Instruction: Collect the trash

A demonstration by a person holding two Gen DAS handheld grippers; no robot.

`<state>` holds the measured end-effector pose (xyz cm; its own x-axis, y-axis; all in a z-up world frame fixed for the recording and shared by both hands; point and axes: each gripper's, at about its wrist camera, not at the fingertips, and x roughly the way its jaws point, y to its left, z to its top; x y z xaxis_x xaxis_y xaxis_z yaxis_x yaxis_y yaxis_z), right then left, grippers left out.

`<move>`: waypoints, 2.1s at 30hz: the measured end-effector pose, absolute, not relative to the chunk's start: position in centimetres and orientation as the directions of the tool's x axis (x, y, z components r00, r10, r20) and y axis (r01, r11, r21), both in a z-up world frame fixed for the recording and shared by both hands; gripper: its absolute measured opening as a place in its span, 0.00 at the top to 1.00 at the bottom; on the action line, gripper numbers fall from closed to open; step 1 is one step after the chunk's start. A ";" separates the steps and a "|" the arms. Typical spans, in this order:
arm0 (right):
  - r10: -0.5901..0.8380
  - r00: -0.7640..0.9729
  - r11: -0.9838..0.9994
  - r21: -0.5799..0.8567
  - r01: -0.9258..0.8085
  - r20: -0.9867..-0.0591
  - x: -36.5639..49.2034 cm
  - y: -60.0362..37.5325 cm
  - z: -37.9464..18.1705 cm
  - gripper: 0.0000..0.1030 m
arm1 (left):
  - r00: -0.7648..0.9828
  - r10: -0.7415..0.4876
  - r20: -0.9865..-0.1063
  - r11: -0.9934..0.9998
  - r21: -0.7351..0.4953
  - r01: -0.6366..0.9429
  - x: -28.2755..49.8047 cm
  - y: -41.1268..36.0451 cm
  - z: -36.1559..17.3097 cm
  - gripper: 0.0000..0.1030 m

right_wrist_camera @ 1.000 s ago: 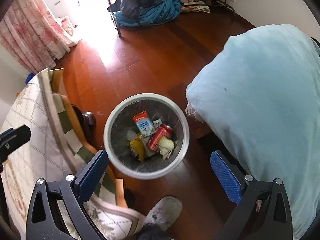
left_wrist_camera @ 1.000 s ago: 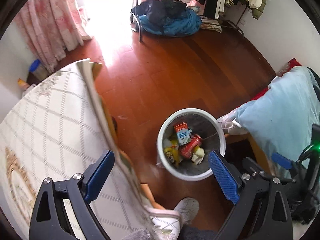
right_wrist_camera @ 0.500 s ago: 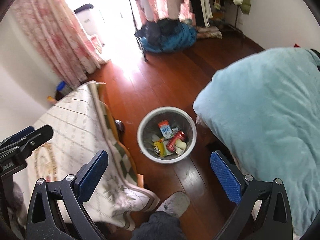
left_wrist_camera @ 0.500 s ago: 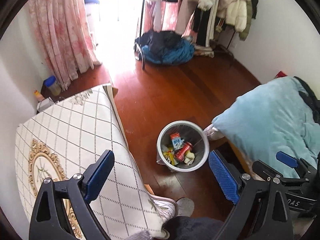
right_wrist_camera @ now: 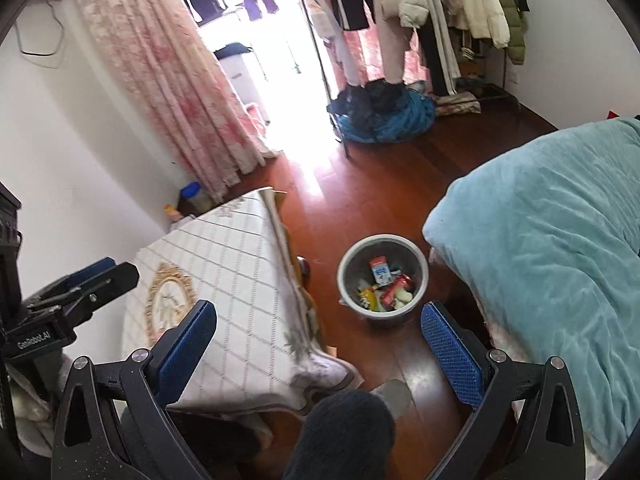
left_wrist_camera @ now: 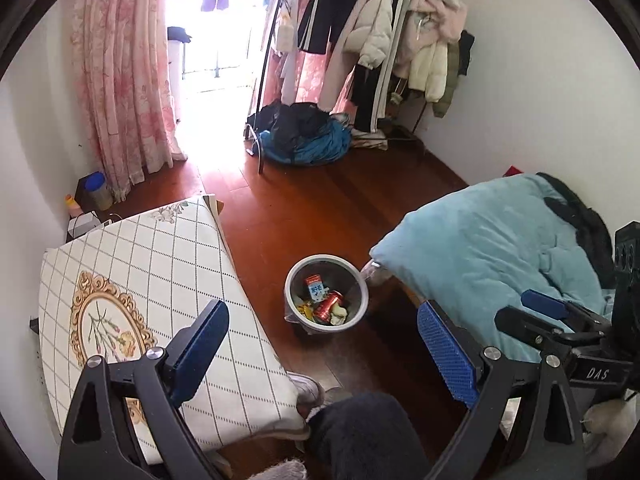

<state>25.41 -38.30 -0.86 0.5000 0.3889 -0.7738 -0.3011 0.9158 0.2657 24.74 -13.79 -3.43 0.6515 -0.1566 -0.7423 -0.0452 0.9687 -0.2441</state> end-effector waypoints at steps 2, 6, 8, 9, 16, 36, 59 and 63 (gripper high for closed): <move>0.409 0.506 0.907 0.276 -0.319 -0.760 23.9 -38.5 0.3 0.00 | 0.659 -0.162 -0.735 0.965 -0.256 -0.048 23.5 -13.5 -3.1 0.06; 0.444 0.511 0.889 0.290 -0.355 -0.736 21.4 -38.4 1.9 0.00 | 0.671 -0.170 -0.722 0.962 -0.270 -0.047 21.2 -13.3 -2.3 0.06; 0.459 0.510 0.880 0.296 -0.370 -0.728 20.5 -38.4 2.5 0.00 | 0.677 -0.173 -0.715 0.960 -0.275 -0.046 20.2 -13.3 -1.8 0.06; 0.468 0.509 0.875 0.300 -0.379 -0.722 20.0 -38.3 2.9 0.00 | 0.680 -0.175 -0.712 0.960 -0.278 -0.044 19.8 -13.3 -1.6 0.06; 0.491 0.532 0.863 0.305 -0.402 -0.690 17.9 -38.1 5.0 0.00 | 0.712 -0.182 -0.678 0.958 -0.286 -0.027 18.0 -13.1 0.0 0.06; 0.495 0.526 0.857 0.289 -0.427 -0.691 15.6 -37.4 6.3 0.00 | 0.740 -0.180 -0.648 0.959 -0.284 -0.016 15.6 -12.9 1.0 0.00; 0.494 0.519 0.856 0.286 -0.431 -0.698 14.8 -37.5 6.0 0.00 | 0.731 -0.213 -0.649 0.953 -0.304 0.008 15.9 -14.5 1.0 0.00; 0.492 0.521 0.857 0.284 -0.429 -0.697 14.6 -37.7 6.0 0.00 | 0.731 -0.218 -0.647 0.951 -0.309 0.011 16.0 -14.5 1.1 0.00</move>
<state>14.59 -37.69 6.04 0.5212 0.4920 -0.6974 -0.4289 0.8574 0.2844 15.99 -14.54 1.07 0.7309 -0.2182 -0.6467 0.0108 0.9511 -0.3086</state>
